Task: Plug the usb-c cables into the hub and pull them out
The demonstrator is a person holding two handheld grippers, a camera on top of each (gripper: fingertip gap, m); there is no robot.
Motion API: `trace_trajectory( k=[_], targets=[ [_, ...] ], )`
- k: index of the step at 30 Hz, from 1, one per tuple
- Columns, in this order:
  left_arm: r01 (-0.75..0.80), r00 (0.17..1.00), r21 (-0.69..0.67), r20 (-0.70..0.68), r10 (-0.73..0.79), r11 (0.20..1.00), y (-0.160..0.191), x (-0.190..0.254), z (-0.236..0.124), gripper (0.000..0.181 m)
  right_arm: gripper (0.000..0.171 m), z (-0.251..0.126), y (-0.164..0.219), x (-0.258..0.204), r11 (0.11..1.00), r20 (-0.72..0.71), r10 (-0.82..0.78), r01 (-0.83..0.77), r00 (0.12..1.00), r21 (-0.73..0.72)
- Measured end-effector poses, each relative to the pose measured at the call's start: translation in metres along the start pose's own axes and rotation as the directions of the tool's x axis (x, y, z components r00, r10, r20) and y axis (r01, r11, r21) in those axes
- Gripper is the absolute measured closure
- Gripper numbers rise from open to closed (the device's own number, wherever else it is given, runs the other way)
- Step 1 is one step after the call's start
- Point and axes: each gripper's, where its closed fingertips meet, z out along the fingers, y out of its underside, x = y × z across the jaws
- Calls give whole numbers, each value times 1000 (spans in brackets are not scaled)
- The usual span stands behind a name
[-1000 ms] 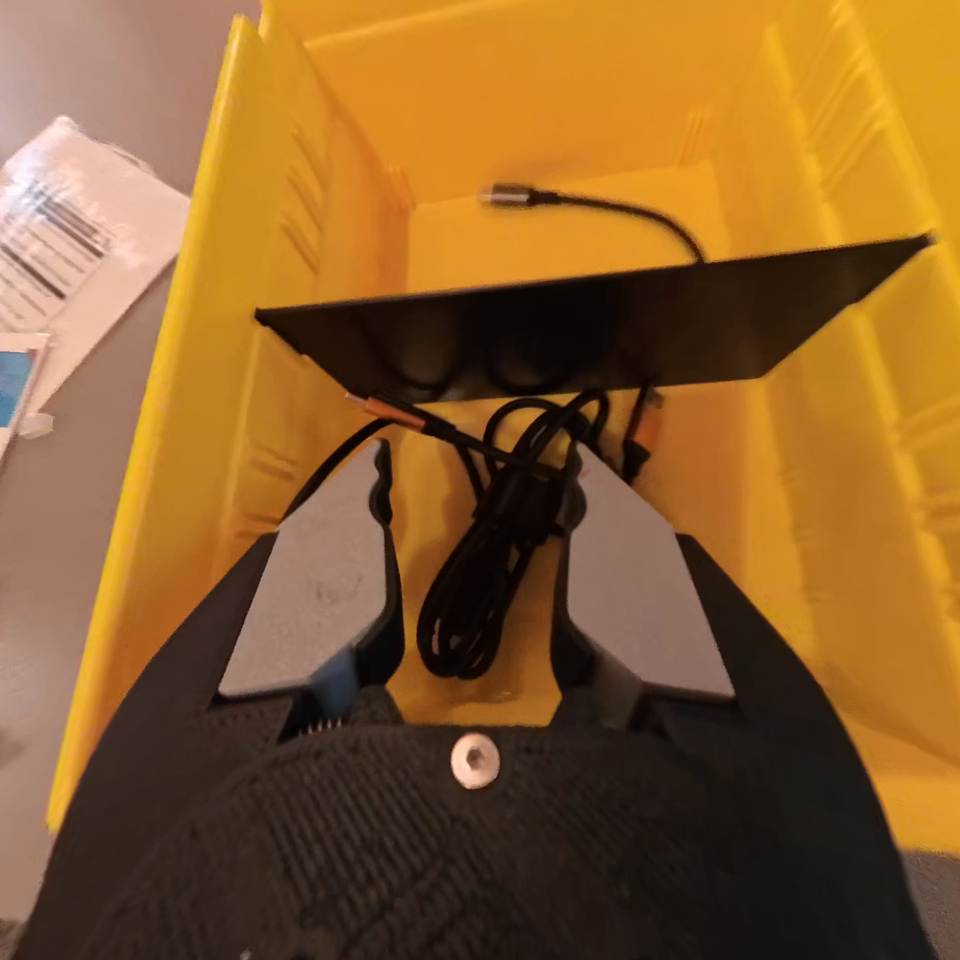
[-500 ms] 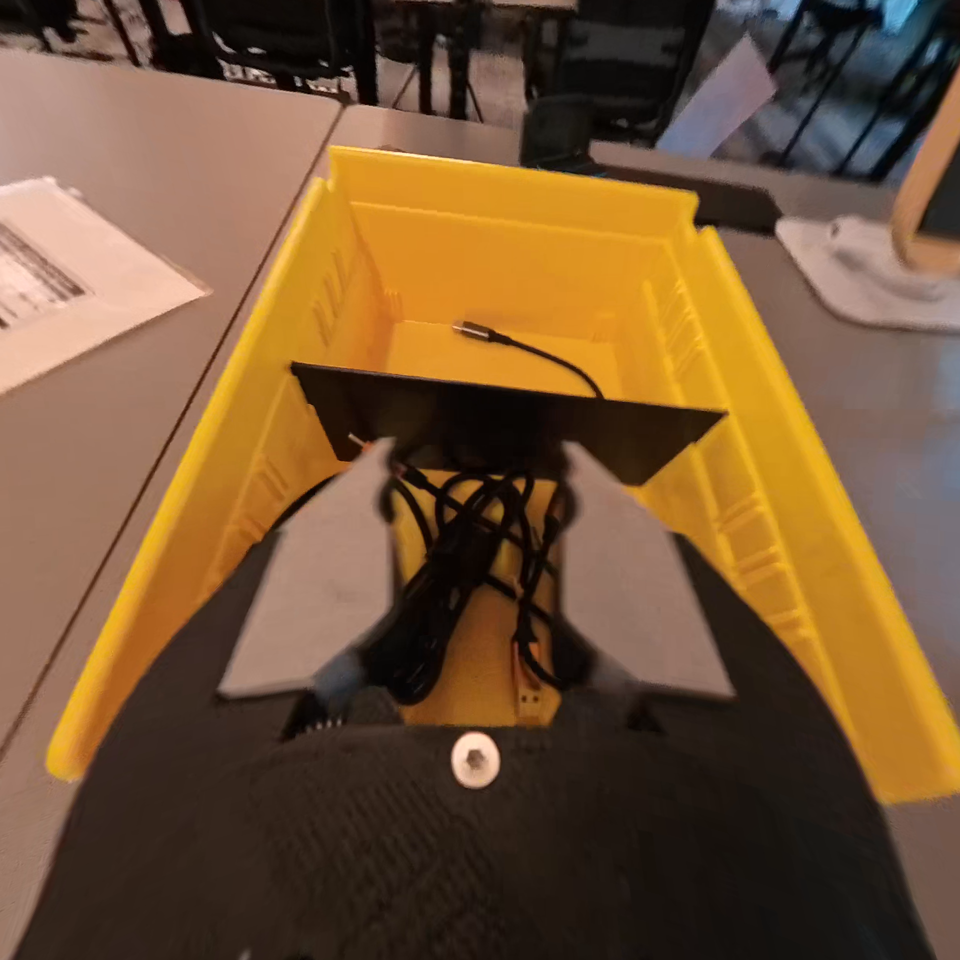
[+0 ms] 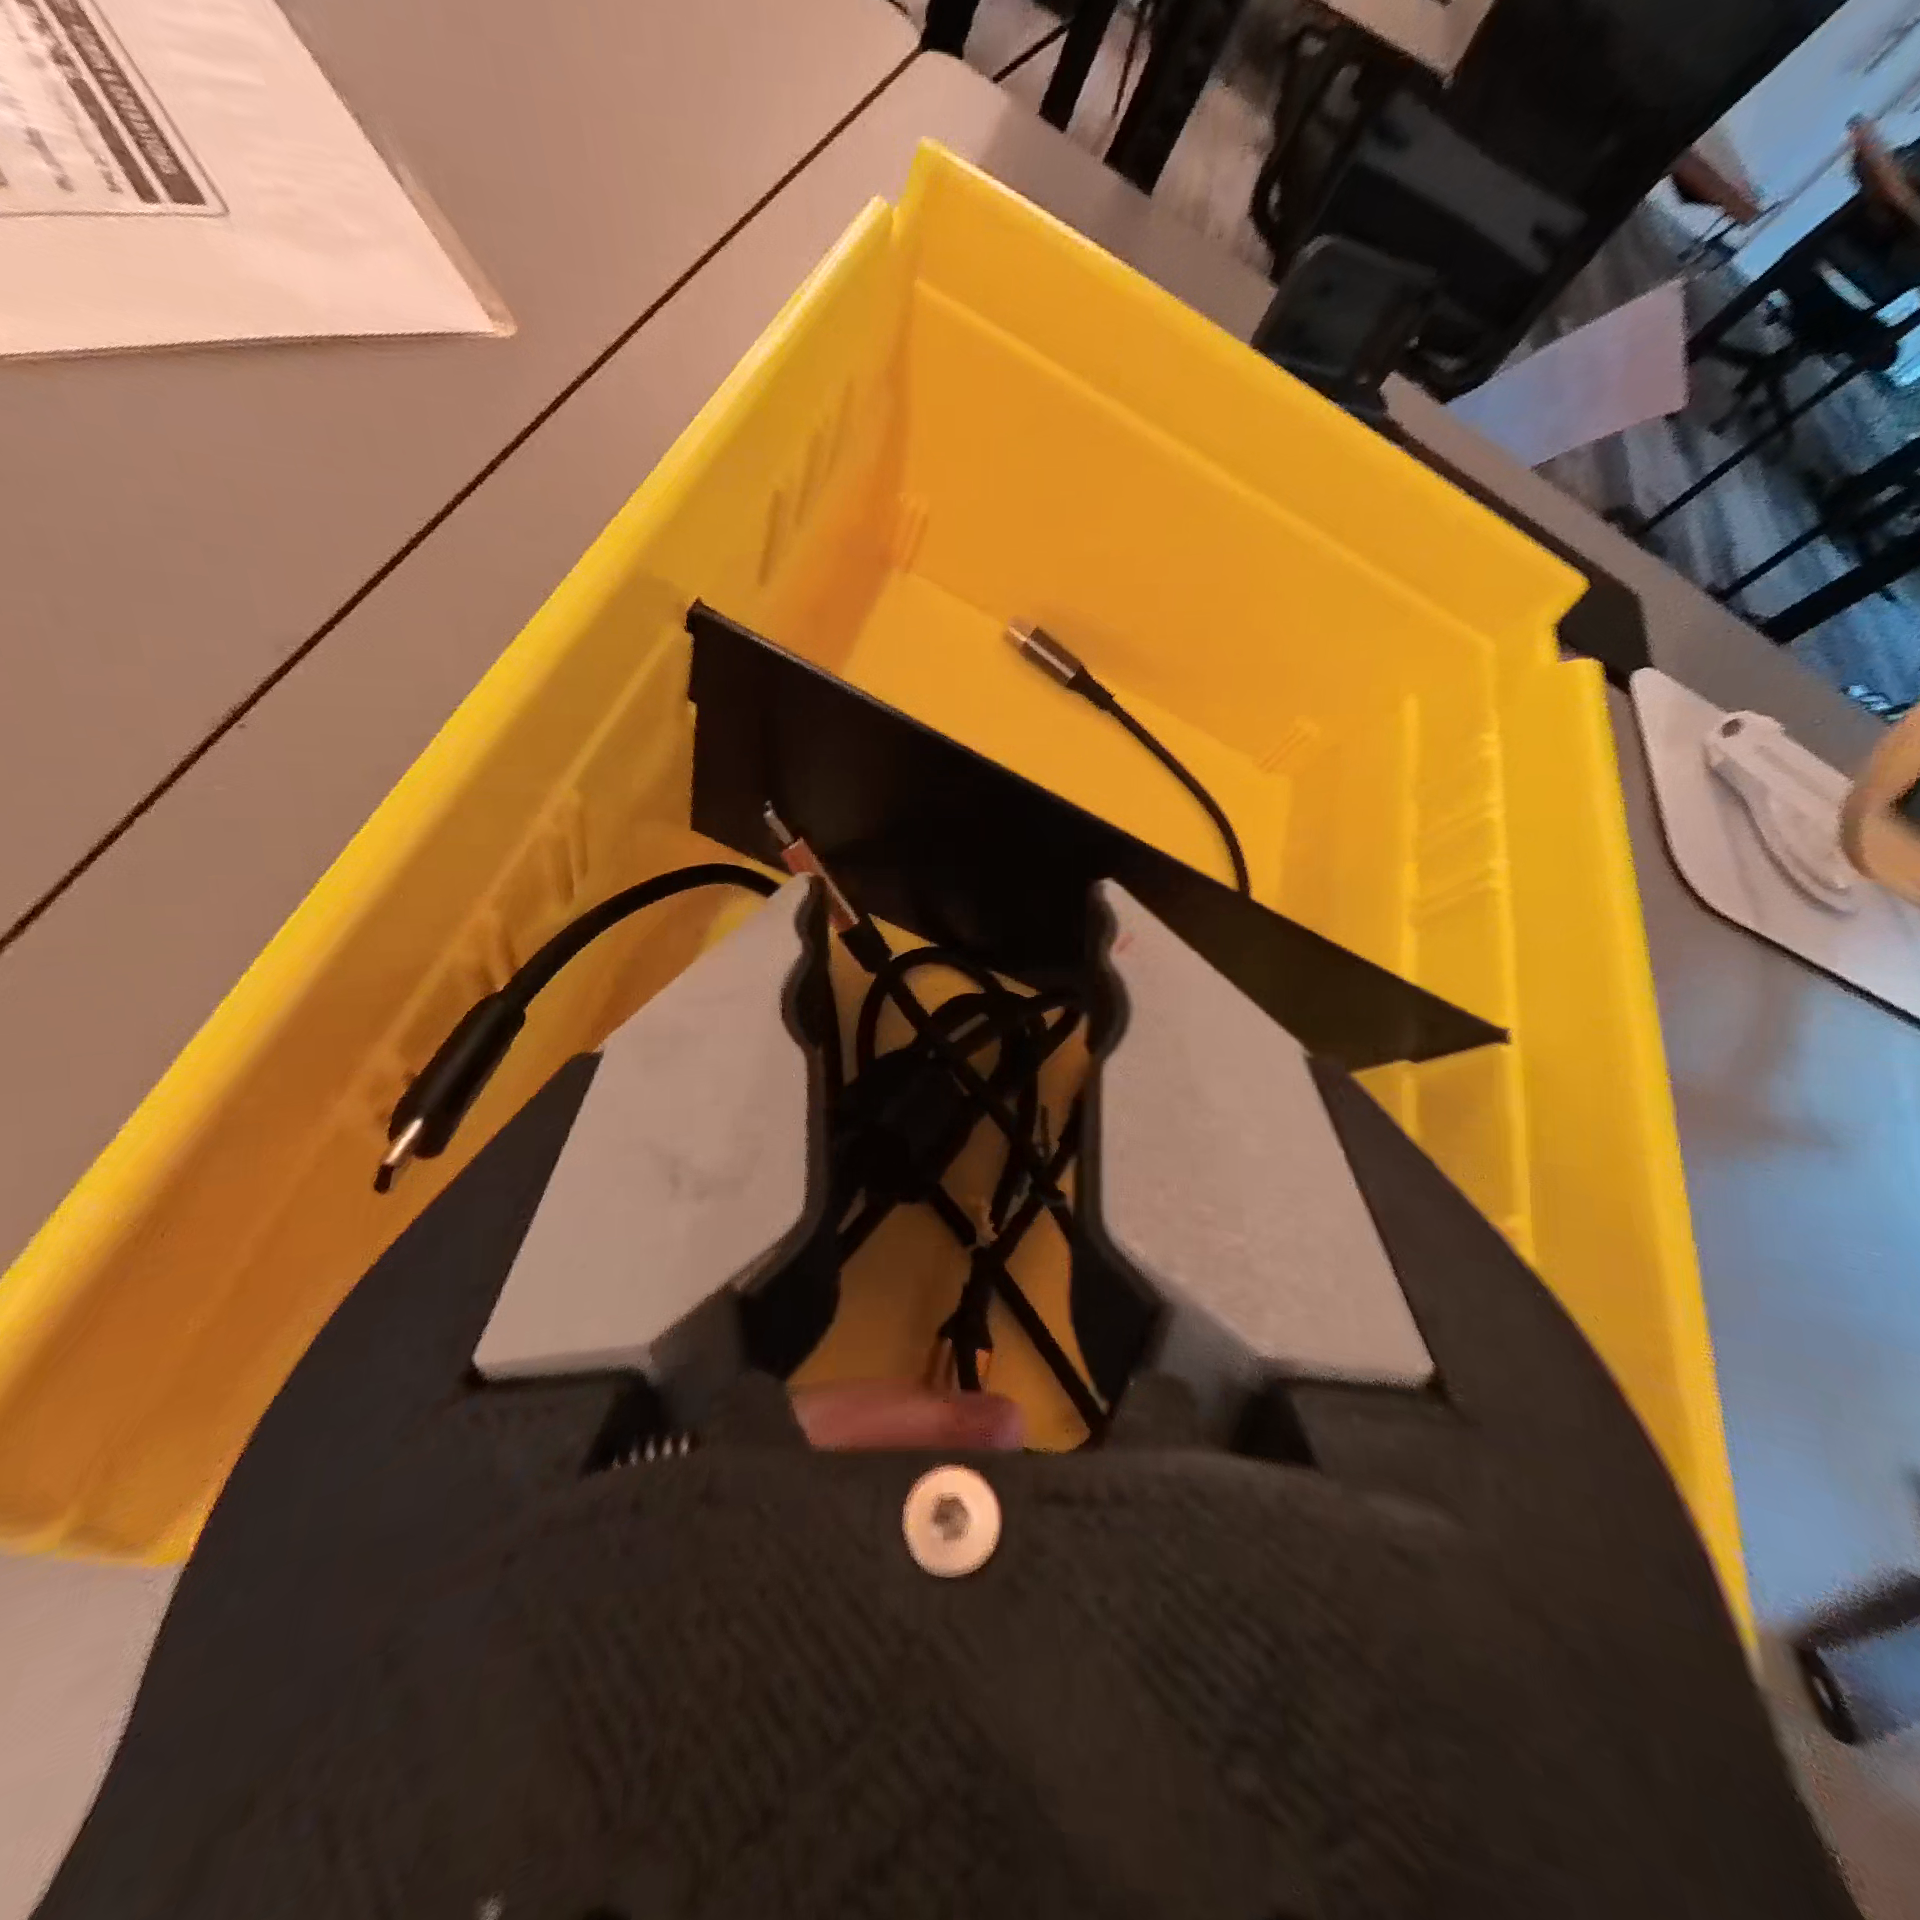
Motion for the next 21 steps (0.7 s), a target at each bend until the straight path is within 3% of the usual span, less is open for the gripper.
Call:
trace_trajectory(
  k=[6, 10, 13, 17, 21],
  targets=[
    [-24, 998, -89, 51, 29, 996, 8, -10, 9, 145, 121, 0, 0, 1, 1000, -3, 1, -1, 1000, -1],
    [-45, 996, -235, 66, 62, 971, 16, -16, 27, 145, 122, 0, 0, 0, 1000, -7, -7, 7, 1000, 1],
    [-80, 993, -307, 61, 103, 948, 20, -17, 36, 171, 122, -1, 0, 1, 1000, -12, -11, 11, 1000, 1],
    [-120, 993, -260, -11, 121, 958, 12, -11, 34, 176, 122, -2, 0, 1, 1000, -11, -12, 12, 1000, 3],
    [-164, 986, -99, -31, 162, 981, -12, 0, 10, 177, 122, -2, 0, 0, 1000, -8, -12, 12, 1000, 2]
  ],
)
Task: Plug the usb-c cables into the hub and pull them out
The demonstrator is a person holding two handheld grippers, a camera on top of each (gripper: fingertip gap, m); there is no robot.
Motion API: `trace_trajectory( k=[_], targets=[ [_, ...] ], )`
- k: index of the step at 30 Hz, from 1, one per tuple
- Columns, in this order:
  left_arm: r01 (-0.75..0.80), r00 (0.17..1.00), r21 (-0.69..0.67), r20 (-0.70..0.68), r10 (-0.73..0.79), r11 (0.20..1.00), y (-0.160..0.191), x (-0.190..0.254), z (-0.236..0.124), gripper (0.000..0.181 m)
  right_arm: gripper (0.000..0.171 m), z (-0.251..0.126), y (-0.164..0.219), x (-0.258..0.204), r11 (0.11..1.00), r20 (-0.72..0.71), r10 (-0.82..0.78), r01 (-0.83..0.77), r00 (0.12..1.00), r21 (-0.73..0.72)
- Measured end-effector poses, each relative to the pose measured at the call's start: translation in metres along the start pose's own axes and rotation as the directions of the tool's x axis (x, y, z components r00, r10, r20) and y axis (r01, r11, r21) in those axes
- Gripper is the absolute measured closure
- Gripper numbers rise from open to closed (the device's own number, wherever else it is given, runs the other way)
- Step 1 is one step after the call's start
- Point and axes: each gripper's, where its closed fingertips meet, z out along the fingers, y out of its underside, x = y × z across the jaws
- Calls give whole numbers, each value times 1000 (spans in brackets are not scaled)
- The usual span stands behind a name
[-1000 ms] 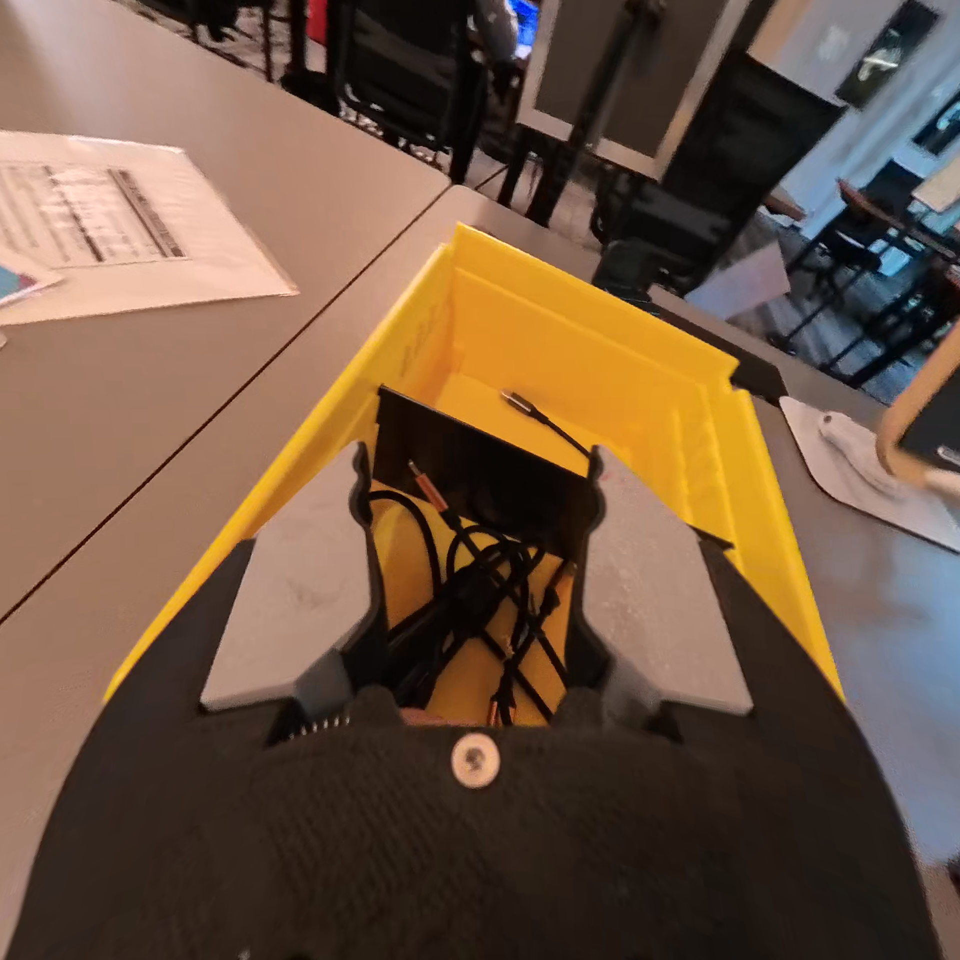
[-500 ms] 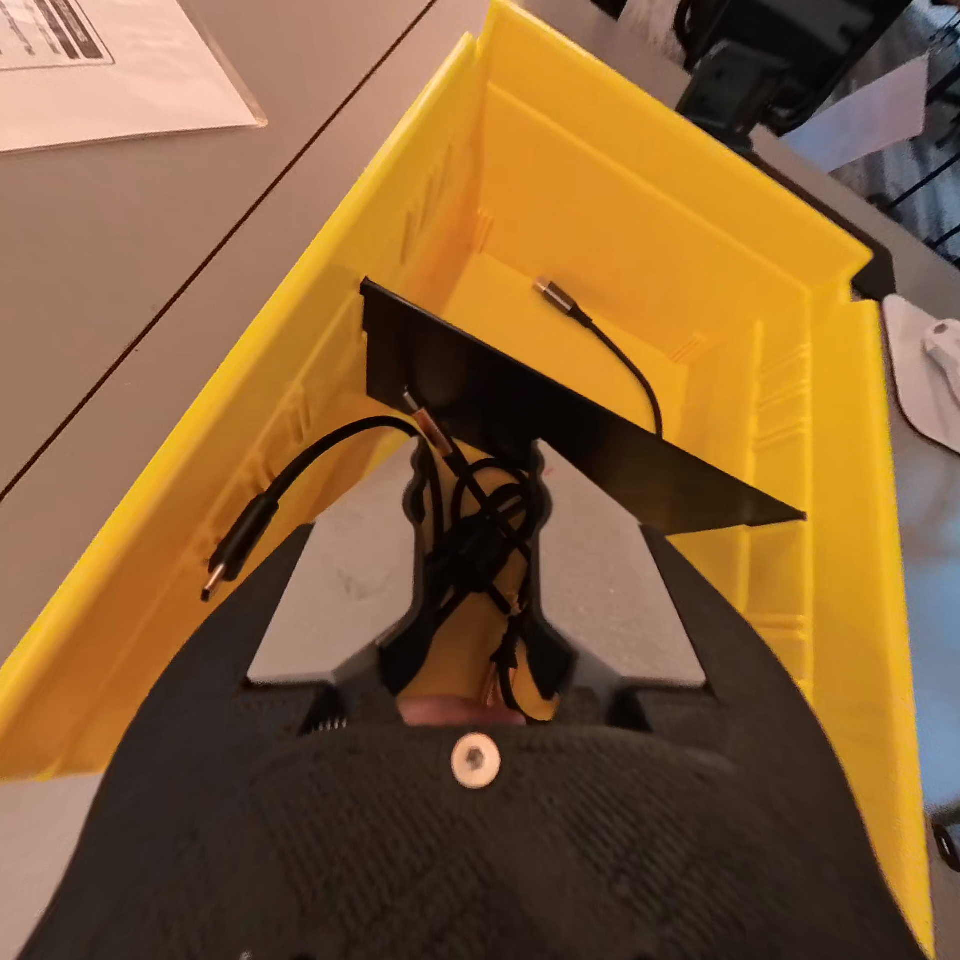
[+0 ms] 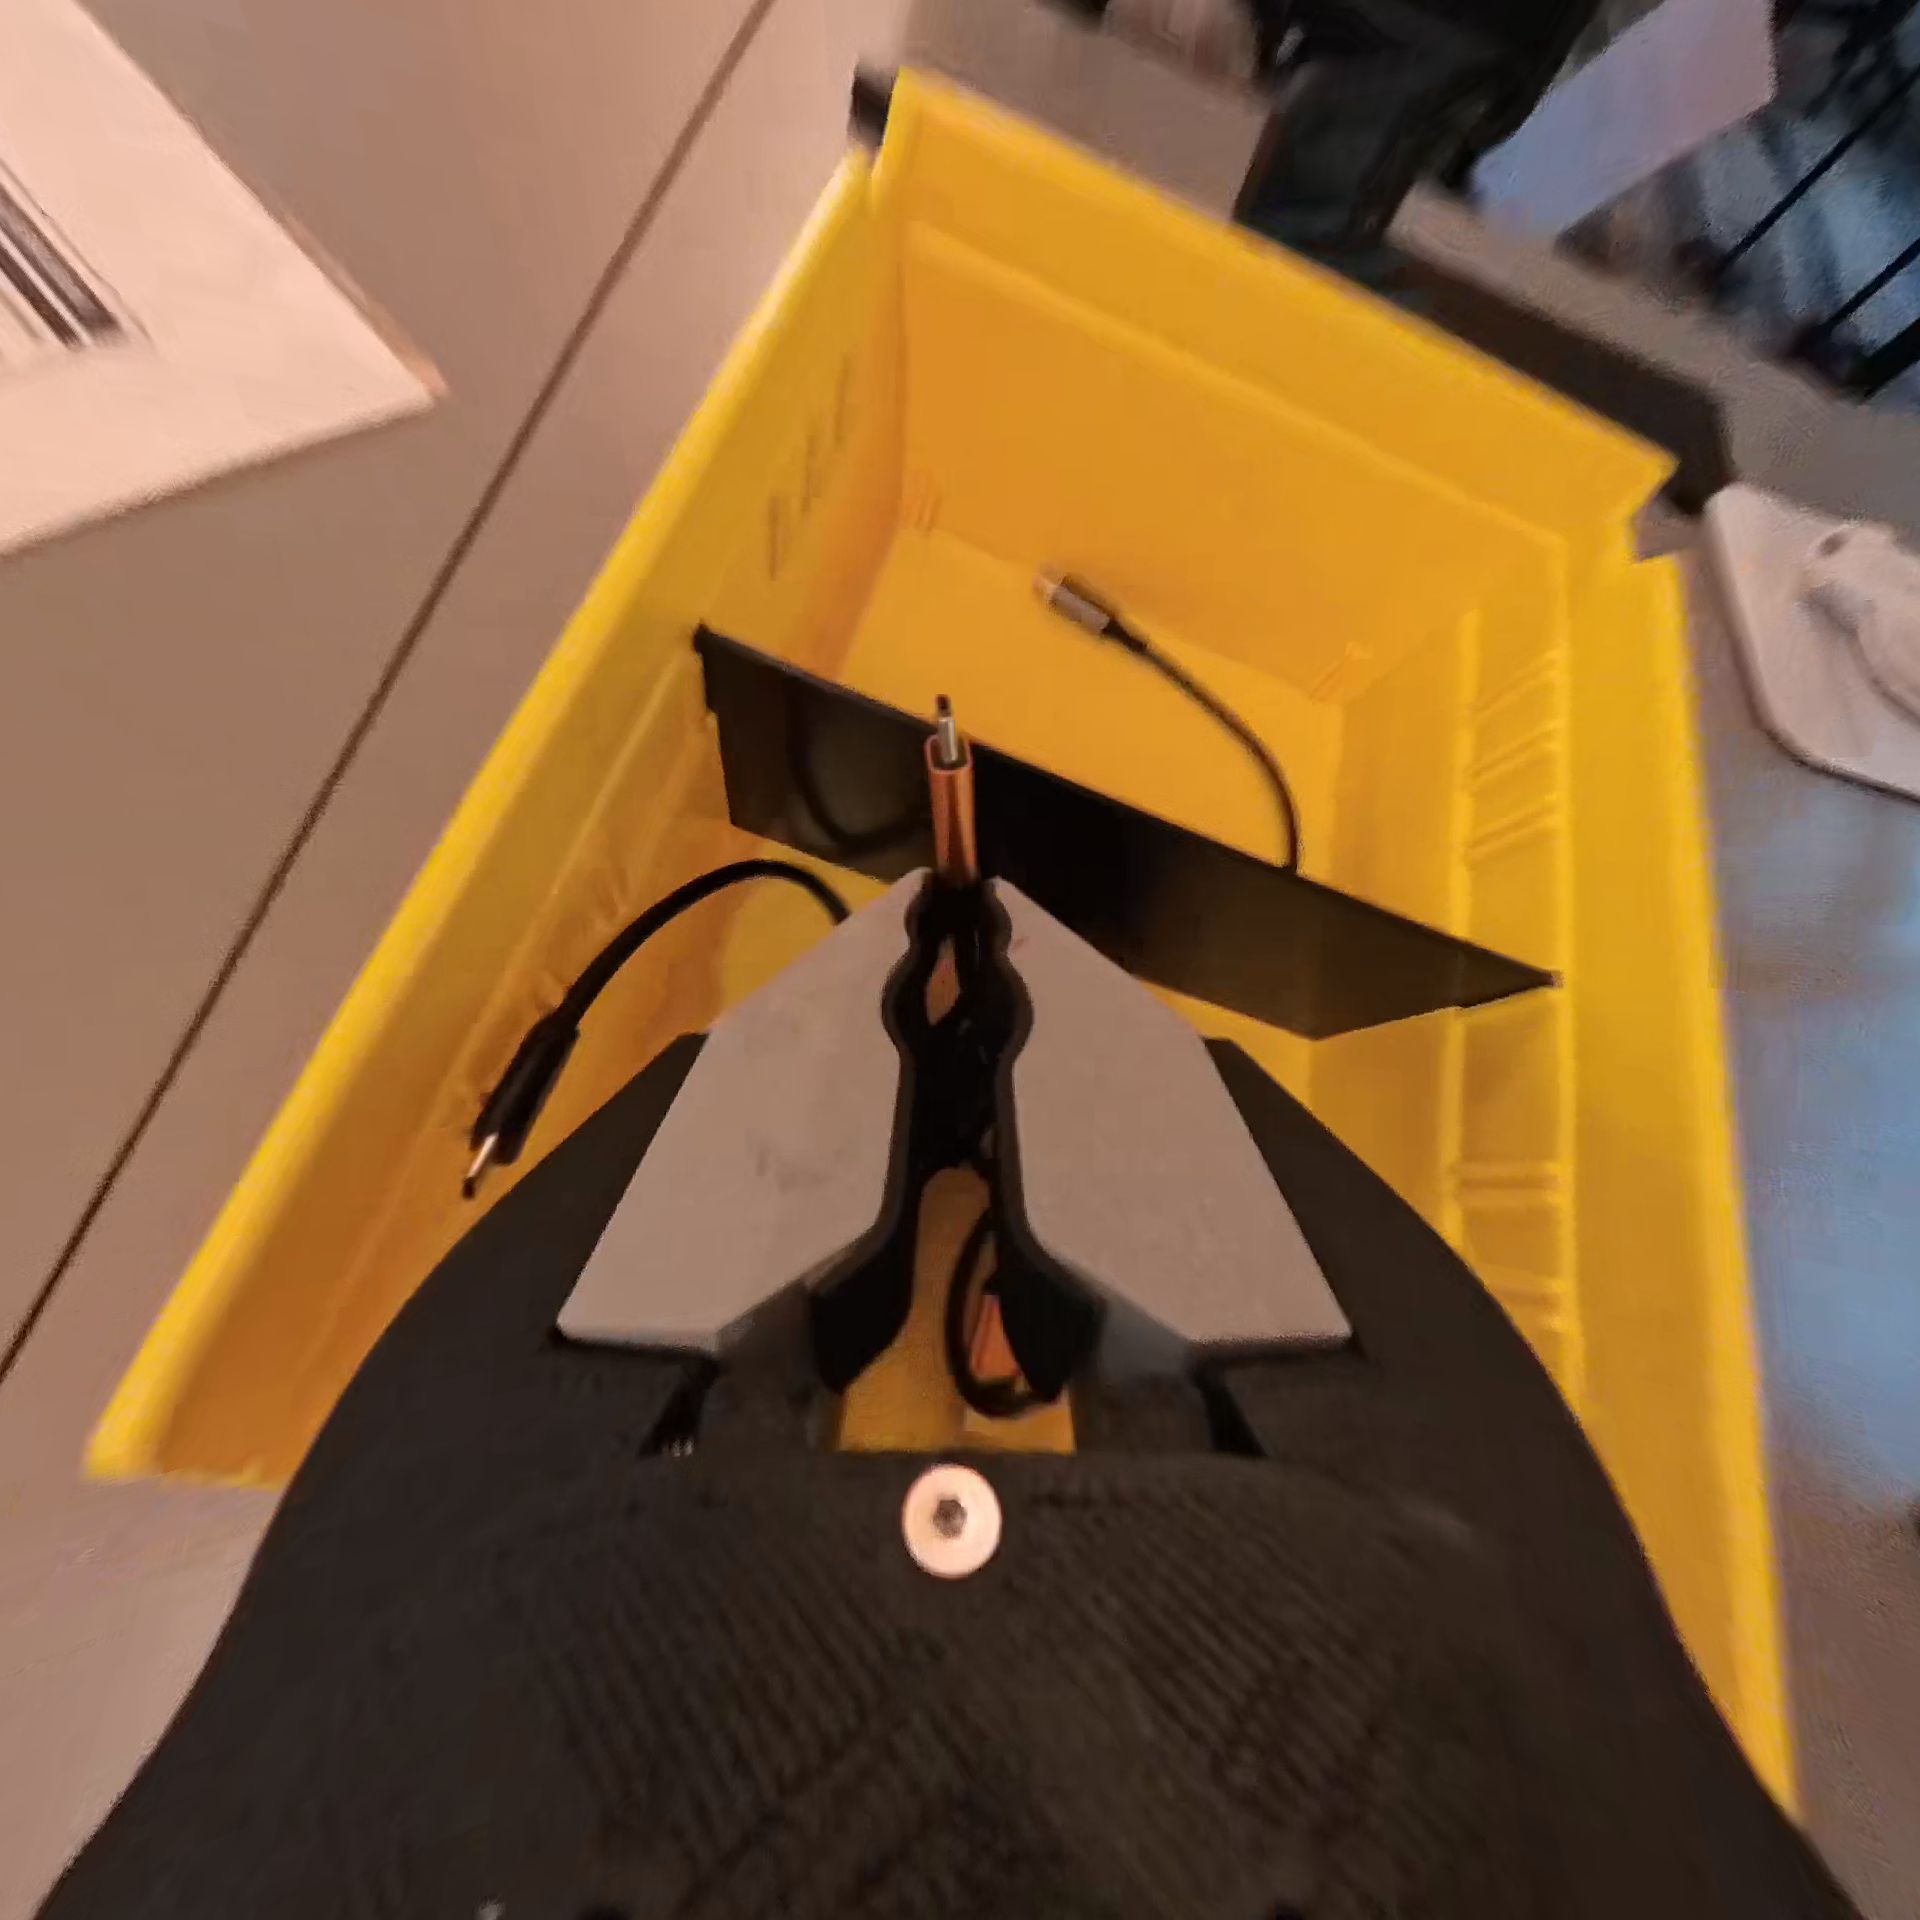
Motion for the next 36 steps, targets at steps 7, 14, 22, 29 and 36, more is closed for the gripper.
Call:
trace_trajectory(
  k=[7, 14, 22, 29, 36],
  targets=[
    [-127, 983, 325, -86, 163, 937, -105, 65, -113, 177, 122, -2, -3, 2, 1000, -2, 0, 0, 1000, -4],
    [-276, 829, 425, -348, 437, 862, -110, 204, -209, 177, 122, -3, -4, 3, 1000, -4, 10, -10, 1000, 4],
    [-497, 466, 268, -721, 514, 826, 100, 324, -184, 177, 120, -7, -8, 1, 996, 43, 79, -81, 996, 46],
    [-533, 266, 335, -805, 530, 777, 139, 347, -175, 177, 113, -26, -35, -21, 964, 260, 144, -195, 955, 182],
    [-596, 192, 427, -746, 637, 680, 155, 343, -171, 177, 118, -45, -52, -52, 939, 441, 57, -198, 896, 282]
  ],
)
